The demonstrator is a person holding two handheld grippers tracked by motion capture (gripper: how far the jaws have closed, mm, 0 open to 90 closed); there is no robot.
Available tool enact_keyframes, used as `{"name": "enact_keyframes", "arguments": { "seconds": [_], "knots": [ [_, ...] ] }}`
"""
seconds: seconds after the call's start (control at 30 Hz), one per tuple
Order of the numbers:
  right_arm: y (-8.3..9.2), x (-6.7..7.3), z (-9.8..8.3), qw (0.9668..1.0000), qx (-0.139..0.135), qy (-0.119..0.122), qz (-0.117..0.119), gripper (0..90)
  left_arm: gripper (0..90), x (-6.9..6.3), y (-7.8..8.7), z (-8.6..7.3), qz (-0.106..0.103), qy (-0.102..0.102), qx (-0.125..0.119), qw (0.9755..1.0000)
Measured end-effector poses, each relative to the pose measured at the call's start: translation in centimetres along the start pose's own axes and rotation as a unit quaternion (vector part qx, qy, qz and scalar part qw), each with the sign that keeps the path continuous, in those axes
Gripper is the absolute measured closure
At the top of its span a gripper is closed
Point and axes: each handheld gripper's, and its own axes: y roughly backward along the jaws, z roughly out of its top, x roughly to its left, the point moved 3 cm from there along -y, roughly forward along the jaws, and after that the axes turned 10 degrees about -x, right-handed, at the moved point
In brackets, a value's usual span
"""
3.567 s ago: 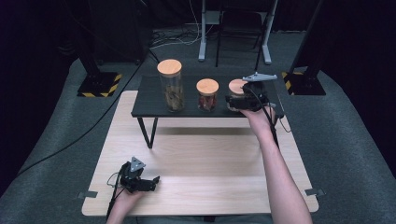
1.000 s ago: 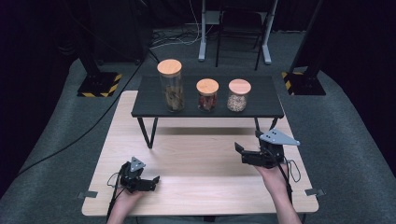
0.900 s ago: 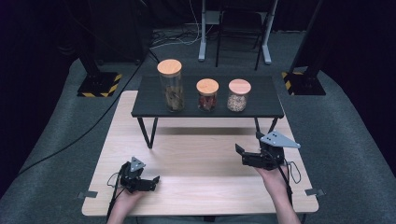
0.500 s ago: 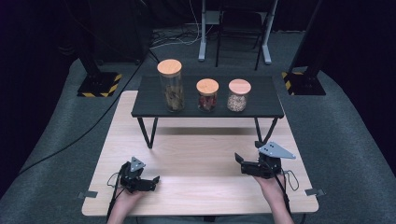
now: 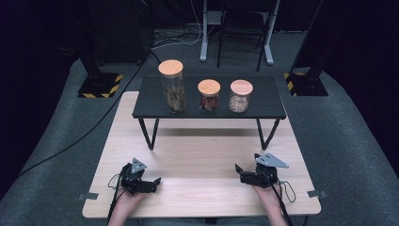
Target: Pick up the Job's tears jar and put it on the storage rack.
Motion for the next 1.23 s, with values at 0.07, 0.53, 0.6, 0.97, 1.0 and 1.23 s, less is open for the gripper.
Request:
{"name": "enact_keyframes", "arguments": {
  "seconds": [0.07,0.53,0.6,0.97,1.0,1.23],
  "knots": [
    [-0.1,-0.3,-0.3,1.0,0.006,-0.006,-0.001,8.7,0.2,0.0,0.0,0.0,0.0,0.0,0.0,1.0],
    [-1.4,-1.3,-2.9,0.9957,0.087,-0.032,-0.005,7.3,0.2,0.0,0.0,0.0,0.0,0.0,0.0,1.0],
    [-1.6,-1.3,-3.1,0.9947,0.096,-0.037,-0.007,7.4,0.2,0.0,0.0,0.0,0.0,0.0,0.0,1.0],
    [-2.2,-0.6,-3.8,0.9898,0.139,0.016,-0.03,8.3,0.2,0.0,0.0,0.0,0.0,0.0,0.0,1.0],
    [-2.3,-0.6,-3.8,0.9897,0.139,0.016,-0.029,7.7,0.2,0.0,0.0,0.0,0.003,0.002,0.0,1.0],
    [-2.3,-0.7,-3.8,0.9891,0.143,0.016,-0.033,5.3,0.0,0.1,-0.1,0.1,0.011,0.007,0.001,0.9999]
  ]
}}
